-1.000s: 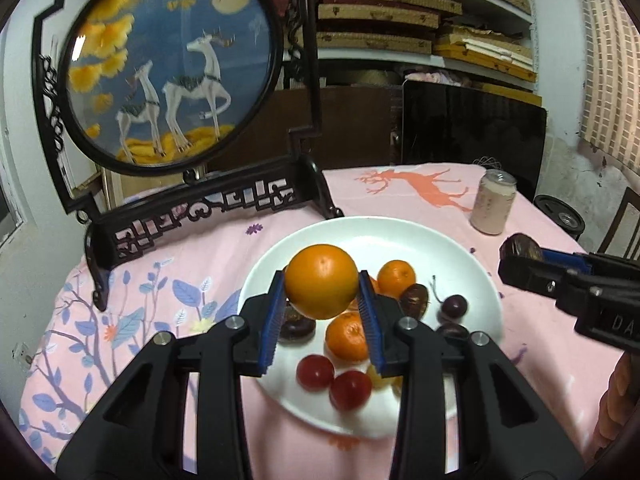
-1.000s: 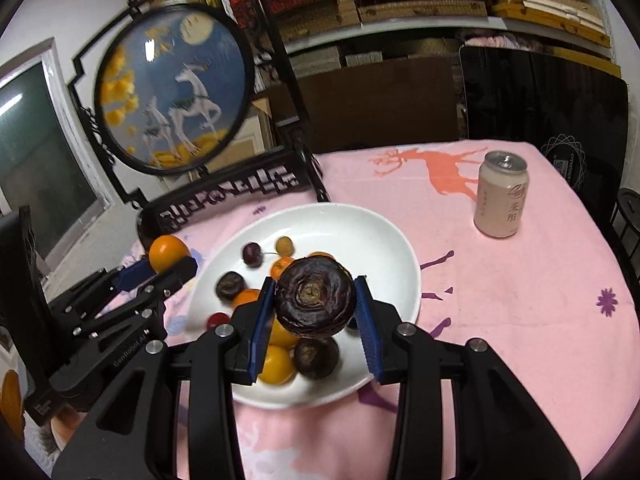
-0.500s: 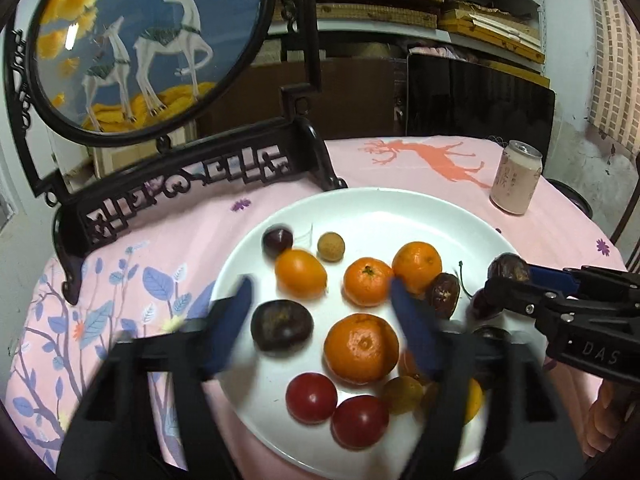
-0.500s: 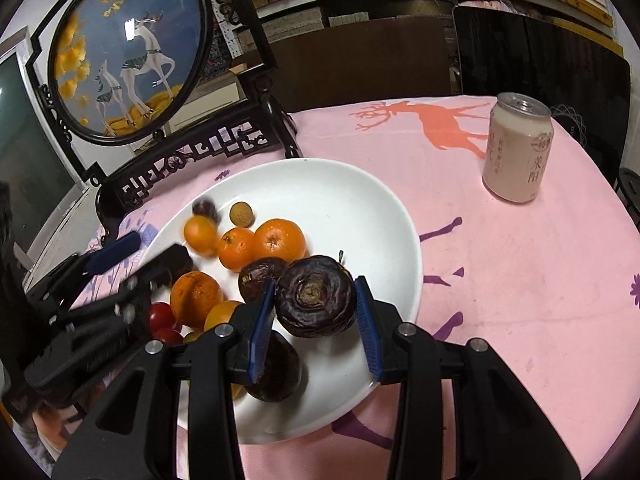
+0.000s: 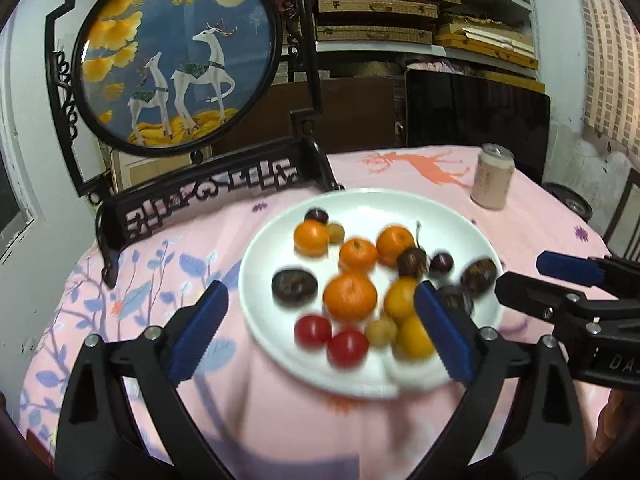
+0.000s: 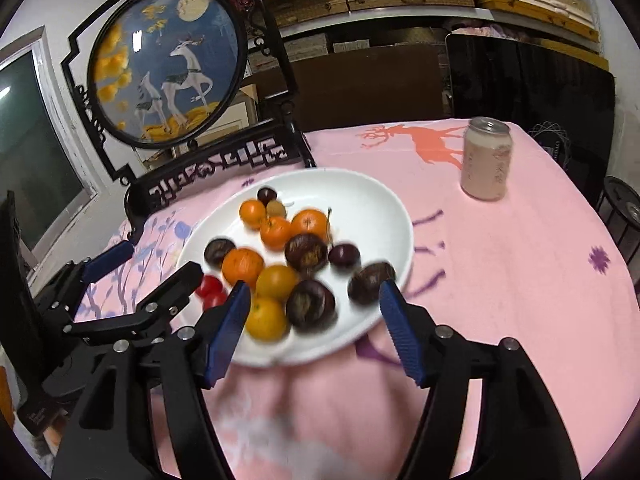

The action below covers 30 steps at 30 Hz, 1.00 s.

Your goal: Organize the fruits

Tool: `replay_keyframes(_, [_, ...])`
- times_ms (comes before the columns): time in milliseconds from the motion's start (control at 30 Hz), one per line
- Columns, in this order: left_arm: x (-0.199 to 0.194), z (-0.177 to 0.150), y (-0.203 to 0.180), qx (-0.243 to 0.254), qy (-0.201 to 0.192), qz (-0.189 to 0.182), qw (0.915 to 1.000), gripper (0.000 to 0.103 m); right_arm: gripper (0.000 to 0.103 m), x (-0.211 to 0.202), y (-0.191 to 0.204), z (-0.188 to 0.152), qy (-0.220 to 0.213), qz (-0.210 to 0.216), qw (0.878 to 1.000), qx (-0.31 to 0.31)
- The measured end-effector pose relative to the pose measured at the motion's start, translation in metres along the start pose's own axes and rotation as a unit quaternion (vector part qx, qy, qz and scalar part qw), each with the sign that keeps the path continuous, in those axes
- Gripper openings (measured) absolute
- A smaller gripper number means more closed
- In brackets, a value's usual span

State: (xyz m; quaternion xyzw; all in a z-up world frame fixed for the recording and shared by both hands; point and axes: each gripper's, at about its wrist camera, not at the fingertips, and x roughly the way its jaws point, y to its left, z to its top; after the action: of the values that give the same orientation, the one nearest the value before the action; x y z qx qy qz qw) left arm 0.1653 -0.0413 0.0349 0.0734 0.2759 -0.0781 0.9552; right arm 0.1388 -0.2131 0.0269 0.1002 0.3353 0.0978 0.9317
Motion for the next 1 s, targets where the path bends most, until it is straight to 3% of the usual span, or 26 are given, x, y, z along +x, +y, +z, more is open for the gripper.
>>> replay_keyframes(167, [-0.020,-0.021,0.008,-0.015,0.029,-0.017,0.9993,0.101,0.076,-0.024,-0.006,-0.024,-0.010,-0.001,1.000,0.027])
replay_keyframes(267, [-0.041,-0.027,0.013,-0.028,0.020,-0.014,0.9993,0.101,0.099,-0.043,-0.007,-0.039,-0.033,-0.008,0.999,0.032])
replay_keyframes(367, [-0.058,-0.029,0.018,-0.040,0.007,-0.003,0.9992,0.101,0.100,-0.060,-0.003,-0.055,-0.048,-0.017,0.999,0.015])
replay_keyframes(500, [-0.070,-0.034,0.019,-0.044,0.014,-0.021,0.9987,0.101,0.101,-0.067,-0.001,-0.071,-0.045,-0.019,0.999,0.008])
replay_keyframes(633, [-0.077,-0.040,0.011,-0.028,0.024,-0.030,0.9989,0.101,0.101,-0.065,0.006,-0.073,-0.039,-0.020,0.999,-0.010])
replay_keyframes(733, [-0.085,-0.043,0.002,-0.008,0.010,-0.005,0.9999,0.101,0.101,-0.065,0.009,-0.074,-0.035,-0.018,0.999,-0.019])
replay_keyframes(800, [-0.091,-0.044,0.002,-0.013,0.002,-0.019,0.9997,0.101,0.101,-0.063,0.008,-0.074,-0.029,-0.015,0.999,-0.016])
replay_keyframes(1000, [-0.100,-0.041,0.001,-0.012,-0.016,-0.012,0.9997,0.101,0.101,-0.061,0.006,-0.074,-0.019,-0.007,1.000,-0.004])
